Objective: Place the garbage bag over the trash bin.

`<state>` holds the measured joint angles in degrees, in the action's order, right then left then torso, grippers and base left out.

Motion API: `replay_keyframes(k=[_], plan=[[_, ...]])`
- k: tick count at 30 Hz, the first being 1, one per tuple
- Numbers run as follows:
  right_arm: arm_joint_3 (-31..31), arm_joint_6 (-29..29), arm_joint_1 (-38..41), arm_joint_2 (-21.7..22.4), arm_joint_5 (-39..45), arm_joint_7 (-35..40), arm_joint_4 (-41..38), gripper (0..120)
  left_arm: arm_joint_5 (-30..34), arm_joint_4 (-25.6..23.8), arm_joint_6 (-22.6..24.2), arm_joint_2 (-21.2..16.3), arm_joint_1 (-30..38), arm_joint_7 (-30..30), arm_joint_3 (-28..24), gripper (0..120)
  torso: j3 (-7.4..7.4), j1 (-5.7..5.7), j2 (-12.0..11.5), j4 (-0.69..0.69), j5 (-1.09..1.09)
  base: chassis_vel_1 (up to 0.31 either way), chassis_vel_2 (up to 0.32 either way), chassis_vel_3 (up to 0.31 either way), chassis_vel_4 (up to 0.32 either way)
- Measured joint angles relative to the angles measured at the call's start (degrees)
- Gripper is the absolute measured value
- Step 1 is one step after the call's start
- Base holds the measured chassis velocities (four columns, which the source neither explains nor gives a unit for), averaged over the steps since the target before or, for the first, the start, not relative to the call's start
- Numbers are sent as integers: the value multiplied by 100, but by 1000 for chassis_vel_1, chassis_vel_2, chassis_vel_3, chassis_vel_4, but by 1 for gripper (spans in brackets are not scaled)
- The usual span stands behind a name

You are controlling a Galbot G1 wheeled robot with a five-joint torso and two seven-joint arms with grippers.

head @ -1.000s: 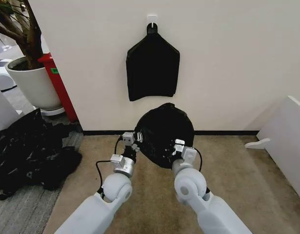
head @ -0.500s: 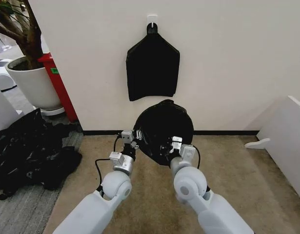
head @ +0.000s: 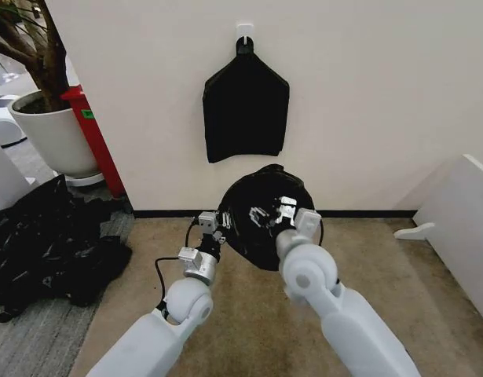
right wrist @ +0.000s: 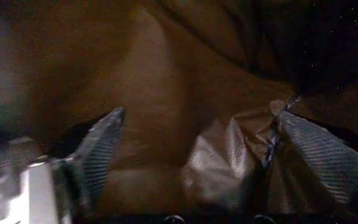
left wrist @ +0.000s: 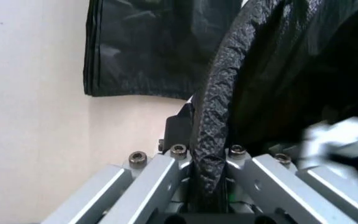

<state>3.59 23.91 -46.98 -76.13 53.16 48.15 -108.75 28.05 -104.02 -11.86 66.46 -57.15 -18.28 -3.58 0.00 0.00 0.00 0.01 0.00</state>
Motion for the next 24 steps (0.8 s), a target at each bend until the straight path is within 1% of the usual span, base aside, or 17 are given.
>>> replay_keyframes(k=[3,7,12,19,24], plan=[[0,-33,95,-119,-287,-36,326,99,11,-51,5,1,-1,-4,-8,1,0,0,0,-1,0,0,0,0,0],[-64,-57,348,-366,-689,-51,877,100,14,-131,20,11,-41,-12,-37,1,0,0,0,-1,-1,0,0,0,0],[-133,-57,510,-460,-854,-37,1187,100,14,-245,41,10,-98,-17,-52,1,0,0,0,-1,-1,0,0,0,0],[-197,-60,521,-447,-925,-41,1397,100,13,-379,66,3,-161,-26,-77,1,0,0,0,-1,0,0,0,0,0],[-203,-63,513,-416,-915,-46,1377,100,-2,-383,74,36,-175,-27,-93,1,0,0,0,-1,0,0,0,0,0]])
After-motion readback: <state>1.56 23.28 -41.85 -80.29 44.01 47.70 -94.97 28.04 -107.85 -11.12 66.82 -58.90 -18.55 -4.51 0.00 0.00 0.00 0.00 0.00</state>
